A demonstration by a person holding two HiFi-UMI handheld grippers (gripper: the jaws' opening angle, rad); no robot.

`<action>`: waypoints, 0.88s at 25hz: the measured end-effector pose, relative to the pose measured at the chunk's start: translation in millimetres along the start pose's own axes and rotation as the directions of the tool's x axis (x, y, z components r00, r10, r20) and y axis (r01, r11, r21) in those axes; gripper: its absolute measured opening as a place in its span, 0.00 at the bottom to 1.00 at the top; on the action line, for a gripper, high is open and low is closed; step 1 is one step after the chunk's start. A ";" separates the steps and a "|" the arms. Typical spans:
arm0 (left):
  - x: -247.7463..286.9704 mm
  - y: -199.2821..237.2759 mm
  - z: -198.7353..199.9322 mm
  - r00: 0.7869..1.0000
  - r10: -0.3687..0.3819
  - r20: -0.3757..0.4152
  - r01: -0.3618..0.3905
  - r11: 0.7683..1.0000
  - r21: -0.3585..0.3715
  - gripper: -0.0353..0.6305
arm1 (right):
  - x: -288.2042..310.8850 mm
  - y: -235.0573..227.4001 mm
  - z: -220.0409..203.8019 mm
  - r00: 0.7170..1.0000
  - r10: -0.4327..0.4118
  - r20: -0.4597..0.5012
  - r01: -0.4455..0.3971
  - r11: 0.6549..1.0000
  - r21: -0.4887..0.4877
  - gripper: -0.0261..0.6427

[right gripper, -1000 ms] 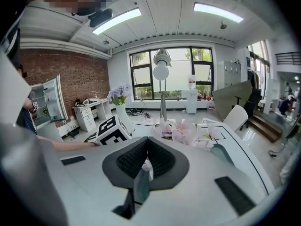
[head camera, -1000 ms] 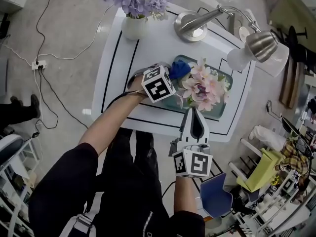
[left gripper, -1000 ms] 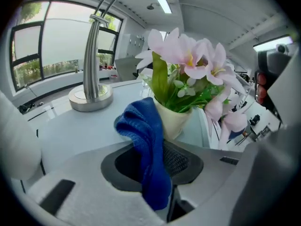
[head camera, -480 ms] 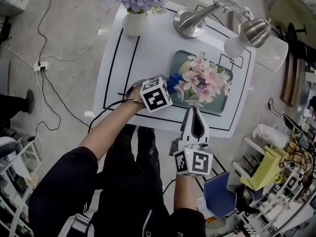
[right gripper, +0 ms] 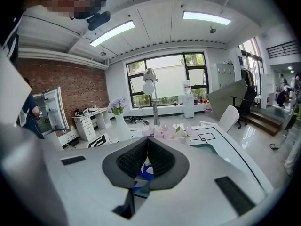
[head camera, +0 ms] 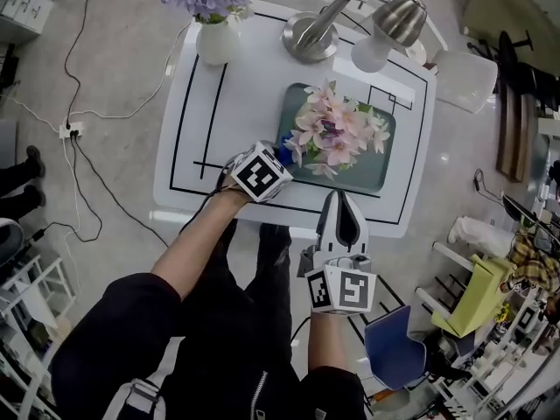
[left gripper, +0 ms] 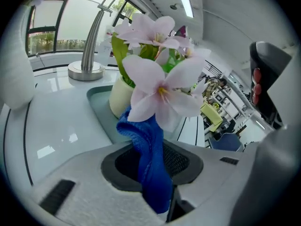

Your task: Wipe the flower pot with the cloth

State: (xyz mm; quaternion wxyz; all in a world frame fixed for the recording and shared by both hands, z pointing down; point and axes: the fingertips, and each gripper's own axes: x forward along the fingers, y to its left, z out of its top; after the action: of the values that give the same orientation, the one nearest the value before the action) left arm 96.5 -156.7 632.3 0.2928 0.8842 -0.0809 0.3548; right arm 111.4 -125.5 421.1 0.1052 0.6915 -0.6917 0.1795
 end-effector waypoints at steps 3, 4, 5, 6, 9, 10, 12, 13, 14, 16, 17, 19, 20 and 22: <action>4.1 -6.1 -0.4 0.997 0.060 -0.051 -0.057 0.997 0.053 0.24 | -4.2 -15.3 3.2 1.000 0.030 0.008 -0.030 1.000 0.002 0.05; 5.9 -7.8 0.4 0.993 0.091 -0.068 -0.085 0.992 0.092 0.24 | -4.1 -21.6 3.8 0.999 0.045 0.012 -0.045 0.999 0.002 0.05; 7.3 -10.4 1.9 0.990 0.122 -0.078 -0.111 0.985 0.133 0.24 | -3.3 -28.9 3.8 0.998 0.063 0.015 -0.063 0.998 0.003 0.05; 7.7 -14.5 3.2 0.986 0.149 -0.078 -0.135 0.977 0.167 0.24 | -2.1 -37.0 3.2 0.996 0.082 0.018 -0.082 0.997 0.005 0.05; 5.0 -31.7 1.0 0.972 0.232 -0.044 -0.220 0.956 0.193 0.24 | 1.4 -65.7 3.2 0.988 0.156 0.022 -0.156 0.988 0.008 0.05; 3.8 -39.1 -0.2 0.965 0.260 -0.022 -0.252 0.952 0.172 0.24 | 1.5 -76.4 5.1 0.982 0.185 0.023 -0.185 0.983 0.005 0.05; 3.2 -59.2 2.3 0.954 0.297 0.035 -0.299 0.951 0.079 0.24 | -1.0 -97.7 12.0 0.968 0.249 0.028 -0.249 0.968 -0.007 0.05; 5.2 -71.1 8.4 0.949 0.306 0.076 -0.308 0.951 0.016 0.24 | -2.7 -108.3 16.3 0.958 0.284 0.032 -0.283 0.959 -0.014 0.05; 9.2 -82.6 18.8 0.942 0.309 0.129 -0.305 0.951 -0.051 0.24 | -3.9 -118.7 20.8 0.947 0.318 0.035 -0.317 0.948 -0.021 0.05; 22.8 -103.4 45.9 0.915 0.310 0.257 -0.267 0.945 -0.190 0.24 | -6.9 -138.8 29.0 0.925 0.377 0.040 -0.376 0.926 -0.028 0.05; 32.8 -114.1 56.9 0.899 0.310 0.309 -0.235 0.938 -0.256 0.24 | -10.5 -148.3 32.7 0.915 0.401 0.041 -0.400 0.916 -0.028 0.05; 57.3 -133.7 75.0 0.875 0.308 0.373 -0.174 0.920 -0.353 0.24 | -18.7 -167.1 39.4 0.900 0.434 0.046 -0.433 0.901 -0.025 0.05; 69.3 -140.3 86.0 0.863 0.312 0.398 -0.153 0.911 -0.383 0.24 | -21.0 -176.4 42.2 0.895 0.444 0.049 -0.443 0.896 -0.023 0.05; 87.1 -146.5 113.1 0.822 0.338 0.457 -0.125 0.892 -0.435 0.24 | -22.9 -193.8 44.3 0.888 0.457 0.049 -0.456 0.890 -0.017 0.05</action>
State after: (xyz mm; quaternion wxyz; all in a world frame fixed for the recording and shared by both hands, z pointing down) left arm 277.5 -96.7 558.5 0.3815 0.8544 -0.3344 0.1122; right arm 309.2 -117.8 391.5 0.0439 0.5139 -0.8378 0.1793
